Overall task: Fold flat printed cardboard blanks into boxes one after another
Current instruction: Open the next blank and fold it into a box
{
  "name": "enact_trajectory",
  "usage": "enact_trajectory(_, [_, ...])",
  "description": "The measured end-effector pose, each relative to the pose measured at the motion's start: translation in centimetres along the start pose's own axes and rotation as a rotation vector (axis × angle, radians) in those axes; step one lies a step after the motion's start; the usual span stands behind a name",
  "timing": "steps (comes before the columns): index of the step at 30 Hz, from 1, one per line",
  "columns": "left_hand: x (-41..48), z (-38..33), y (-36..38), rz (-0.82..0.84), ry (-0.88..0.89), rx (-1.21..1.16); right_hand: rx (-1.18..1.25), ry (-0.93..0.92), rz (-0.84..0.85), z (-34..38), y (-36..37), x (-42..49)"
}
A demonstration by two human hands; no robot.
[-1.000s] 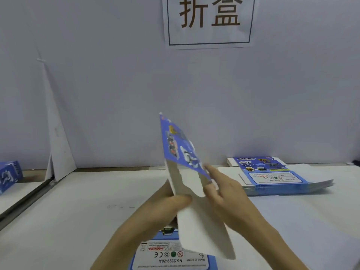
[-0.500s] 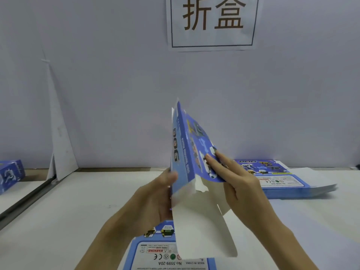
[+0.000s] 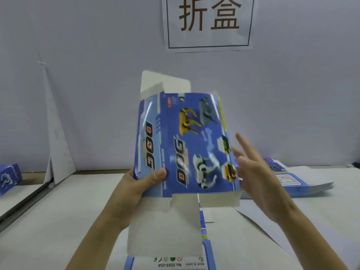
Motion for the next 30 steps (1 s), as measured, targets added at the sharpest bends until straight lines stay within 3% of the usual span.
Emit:
enact_trajectory(2, [0.1, 0.6, 0.4, 0.077, -0.018, 0.112, -0.015, 0.053, 0.021, -0.7, 0.7, 0.2])
enact_trajectory(5, [0.2, 0.9, 0.6, 0.134, -0.047, 0.266, -0.116, 0.017, -0.146, -0.7, 0.0, 0.2])
enact_trajectory(8, [0.2, -0.3, -0.1, 0.043, 0.084, 0.205, -0.209, 0.008, -0.225, -1.2, -0.5, -0.2])
enact_trajectory(12, [0.3, -0.5, -1.5, -0.184, 0.167, 0.189, -0.222, 0.087, -0.152, -2.0, 0.5, -0.2])
enact_trajectory(15, [0.2, -0.5, -1.0, -0.118, 0.138, 0.181, -0.119, 0.112, -0.13, -1.8, 0.9, -0.4])
enact_trajectory(18, [0.1, -0.6, -1.3, -0.165, 0.165, 0.213, -0.079, 0.077, -0.178, -1.5, 1.0, -0.4])
enact_trajectory(23, [0.2, -0.4, -0.8, -0.13, 0.158, 0.171, -0.084, 0.09, -0.178, -1.2, 1.1, -0.5])
enact_trajectory(30, [0.5, 0.2, -1.2, -0.202, 0.165, 0.173, -0.139, 0.032, -0.207, -0.7, 1.2, -0.4])
Point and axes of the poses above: each hand's wrist, its own x-axis towards the middle knuckle, its own y-axis out of the palm, z = x × y, the point moved 8 cm from there along x, towards the middle knuckle, and after that the axes turned 6 degrees about -y, right-handed, at the moved point
